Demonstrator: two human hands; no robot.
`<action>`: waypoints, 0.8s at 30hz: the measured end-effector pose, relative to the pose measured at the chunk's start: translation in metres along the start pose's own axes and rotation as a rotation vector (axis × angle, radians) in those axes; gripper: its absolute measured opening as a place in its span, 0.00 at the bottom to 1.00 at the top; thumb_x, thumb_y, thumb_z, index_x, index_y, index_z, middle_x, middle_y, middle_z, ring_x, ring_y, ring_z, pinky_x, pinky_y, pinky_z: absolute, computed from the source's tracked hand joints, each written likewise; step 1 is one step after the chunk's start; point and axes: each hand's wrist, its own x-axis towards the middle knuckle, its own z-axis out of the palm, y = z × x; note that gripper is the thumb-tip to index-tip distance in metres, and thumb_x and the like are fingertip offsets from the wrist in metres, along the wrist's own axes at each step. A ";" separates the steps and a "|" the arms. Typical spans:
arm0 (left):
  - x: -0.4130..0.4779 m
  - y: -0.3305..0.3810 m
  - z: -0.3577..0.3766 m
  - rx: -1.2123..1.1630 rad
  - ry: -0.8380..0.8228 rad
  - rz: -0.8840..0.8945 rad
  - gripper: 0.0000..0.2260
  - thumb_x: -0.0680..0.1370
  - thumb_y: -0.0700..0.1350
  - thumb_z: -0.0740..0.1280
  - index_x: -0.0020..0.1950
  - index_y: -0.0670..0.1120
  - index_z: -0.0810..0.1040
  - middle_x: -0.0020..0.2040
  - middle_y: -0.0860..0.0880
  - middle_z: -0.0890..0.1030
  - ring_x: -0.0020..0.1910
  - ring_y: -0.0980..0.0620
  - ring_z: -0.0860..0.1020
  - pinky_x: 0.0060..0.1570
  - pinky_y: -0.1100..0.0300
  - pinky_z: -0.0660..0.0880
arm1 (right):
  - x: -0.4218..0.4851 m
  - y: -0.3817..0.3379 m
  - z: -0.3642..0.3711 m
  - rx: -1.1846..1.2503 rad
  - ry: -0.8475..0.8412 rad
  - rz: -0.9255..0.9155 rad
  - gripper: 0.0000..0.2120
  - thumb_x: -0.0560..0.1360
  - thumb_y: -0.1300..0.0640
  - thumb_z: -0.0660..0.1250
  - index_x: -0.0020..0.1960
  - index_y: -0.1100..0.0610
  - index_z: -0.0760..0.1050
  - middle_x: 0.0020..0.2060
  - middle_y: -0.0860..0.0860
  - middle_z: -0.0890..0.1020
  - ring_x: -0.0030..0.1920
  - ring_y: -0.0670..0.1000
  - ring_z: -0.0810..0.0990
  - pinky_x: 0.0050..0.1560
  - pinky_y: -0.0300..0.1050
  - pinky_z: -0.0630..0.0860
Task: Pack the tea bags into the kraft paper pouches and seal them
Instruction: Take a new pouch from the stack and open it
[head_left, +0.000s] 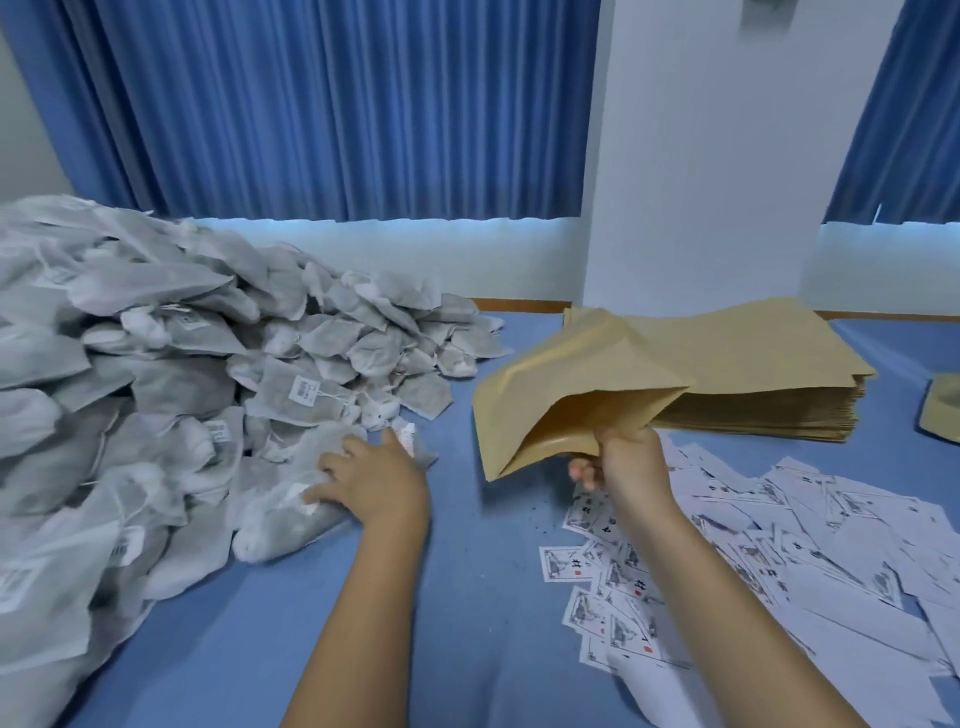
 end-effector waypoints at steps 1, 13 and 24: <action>-0.004 0.005 0.001 -0.032 0.029 0.083 0.19 0.79 0.52 0.61 0.70 0.53 0.66 0.67 0.42 0.67 0.67 0.36 0.63 0.64 0.36 0.62 | -0.001 0.003 0.002 -0.012 -0.013 0.002 0.14 0.80 0.64 0.50 0.44 0.66 0.72 0.22 0.58 0.75 0.19 0.51 0.66 0.25 0.42 0.65; 0.016 -0.023 -0.002 -0.070 -0.093 0.023 0.32 0.73 0.71 0.52 0.74 0.59 0.62 0.76 0.39 0.52 0.72 0.29 0.48 0.62 0.24 0.46 | -0.007 0.009 -0.011 0.132 0.059 -0.015 0.14 0.78 0.67 0.52 0.41 0.63 0.74 0.25 0.58 0.79 0.21 0.52 0.71 0.18 0.39 0.67; -0.017 -0.032 0.018 -0.138 -0.056 0.467 0.33 0.66 0.68 0.62 0.69 0.62 0.62 0.62 0.52 0.68 0.68 0.43 0.60 0.65 0.37 0.58 | -0.010 0.006 -0.008 0.095 0.073 -0.038 0.18 0.80 0.65 0.50 0.39 0.65 0.75 0.23 0.57 0.79 0.18 0.48 0.71 0.21 0.36 0.70</action>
